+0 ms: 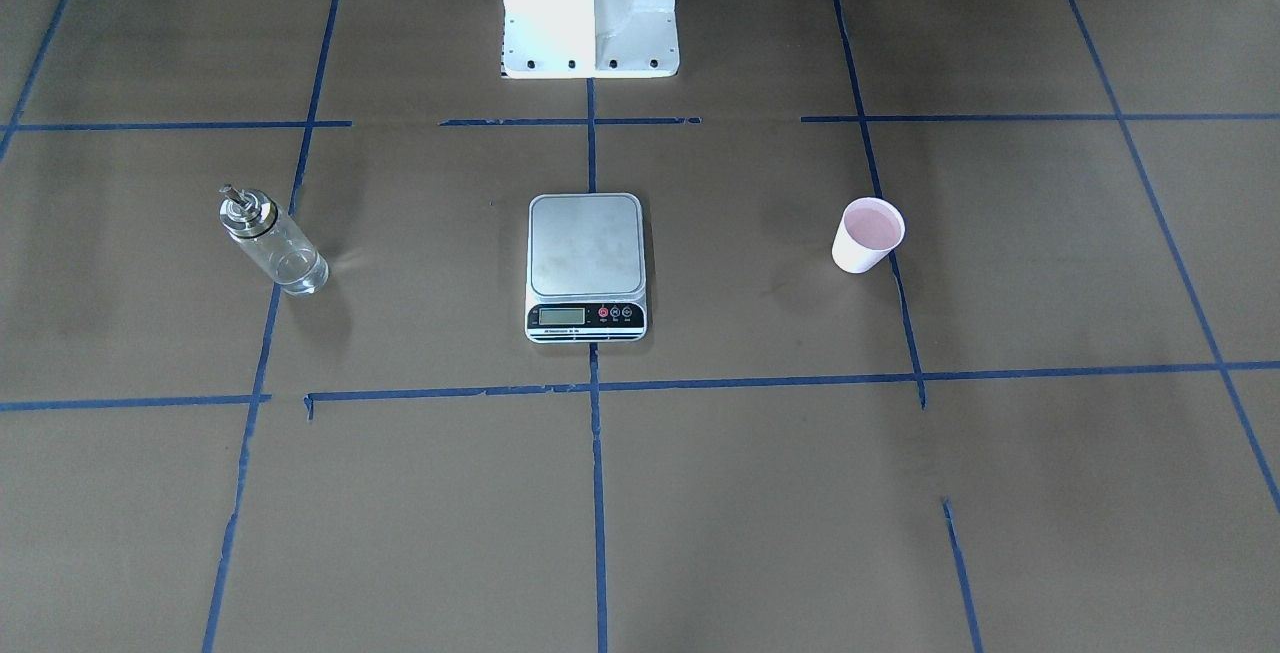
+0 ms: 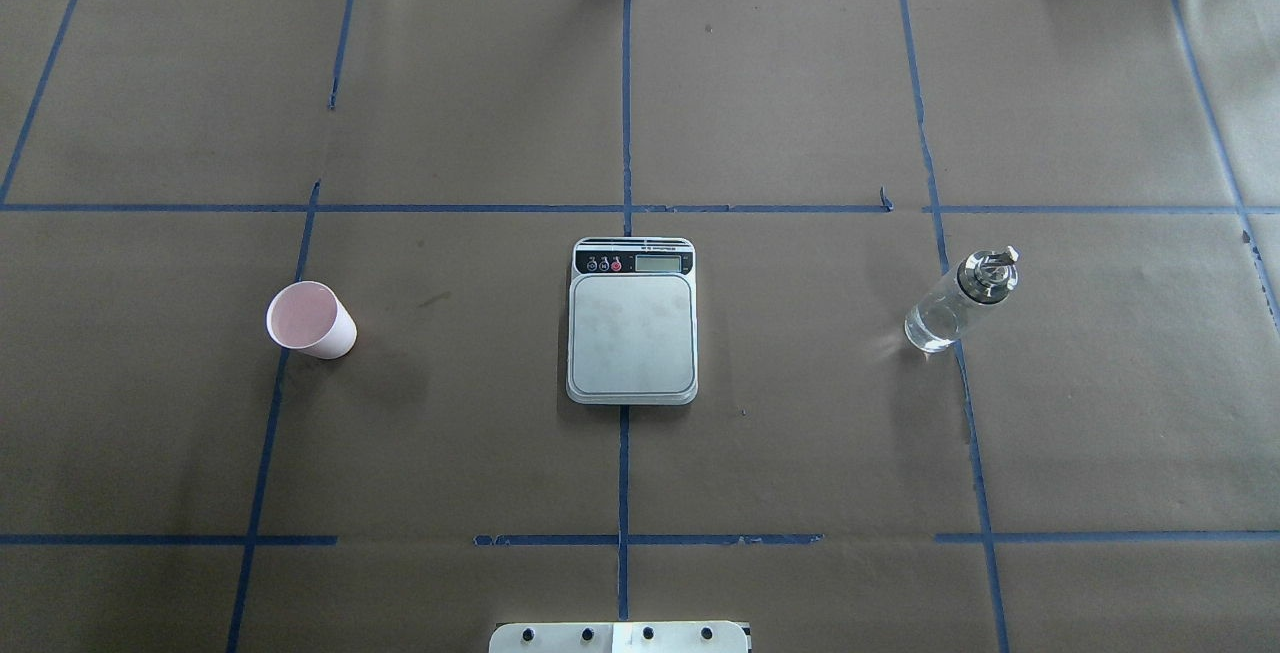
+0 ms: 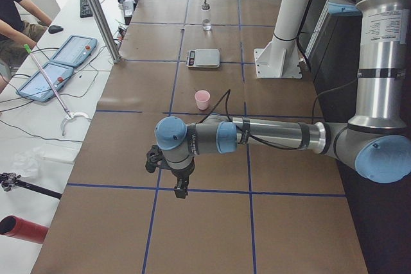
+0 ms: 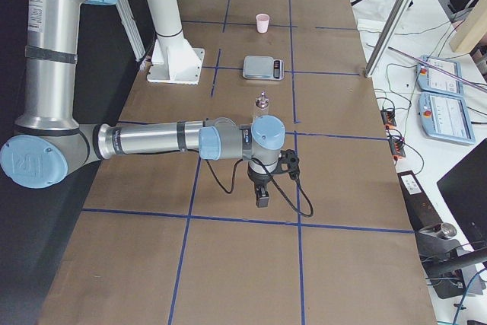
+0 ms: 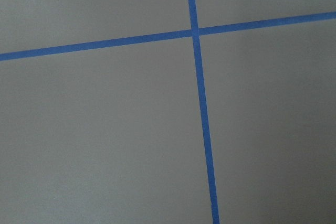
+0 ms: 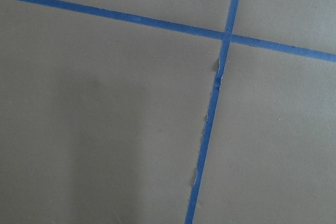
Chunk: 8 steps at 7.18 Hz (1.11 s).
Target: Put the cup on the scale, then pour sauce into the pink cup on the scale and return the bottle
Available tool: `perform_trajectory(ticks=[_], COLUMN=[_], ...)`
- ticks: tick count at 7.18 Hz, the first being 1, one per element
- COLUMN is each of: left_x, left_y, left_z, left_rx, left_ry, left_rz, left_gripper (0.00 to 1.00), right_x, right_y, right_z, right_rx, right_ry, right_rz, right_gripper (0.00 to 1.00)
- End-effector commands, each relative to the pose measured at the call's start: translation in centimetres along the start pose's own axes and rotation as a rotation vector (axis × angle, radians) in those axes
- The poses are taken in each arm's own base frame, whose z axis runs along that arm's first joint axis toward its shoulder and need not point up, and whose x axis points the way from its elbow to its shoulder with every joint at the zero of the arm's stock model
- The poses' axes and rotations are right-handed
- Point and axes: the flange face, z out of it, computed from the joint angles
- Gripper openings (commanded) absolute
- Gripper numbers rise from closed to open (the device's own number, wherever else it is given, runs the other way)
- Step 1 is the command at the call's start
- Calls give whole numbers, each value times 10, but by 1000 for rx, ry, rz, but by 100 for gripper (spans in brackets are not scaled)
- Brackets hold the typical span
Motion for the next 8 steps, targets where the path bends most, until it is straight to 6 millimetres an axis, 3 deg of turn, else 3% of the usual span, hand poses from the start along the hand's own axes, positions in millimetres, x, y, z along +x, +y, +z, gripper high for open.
perform_trajectory(ticks=[1, 3, 4, 5, 8], left_x=[6, 19, 15, 21, 32], left_y=[-2, -2, 4, 5, -5], left_z=[-7, -21, -17, -29, -40], left_rx=[6, 32, 28, 56, 82], left_ry=[-1, -5, -4, -6, 1], left_rz=[11, 32, 28, 42, 53], left_gripper=[100, 100, 100, 100, 100], right_x=[0, -1, -1, -1, -3], right_y=[0, 0, 0, 0, -1], right_z=[0, 0, 0, -1, -3], right_rx=[0, 2, 2, 3, 9], right_ry=[-2, -1, -1, -1, -3], right_rz=[0, 0, 0, -1, -5], right_gripper=[100, 100, 100, 100, 100])
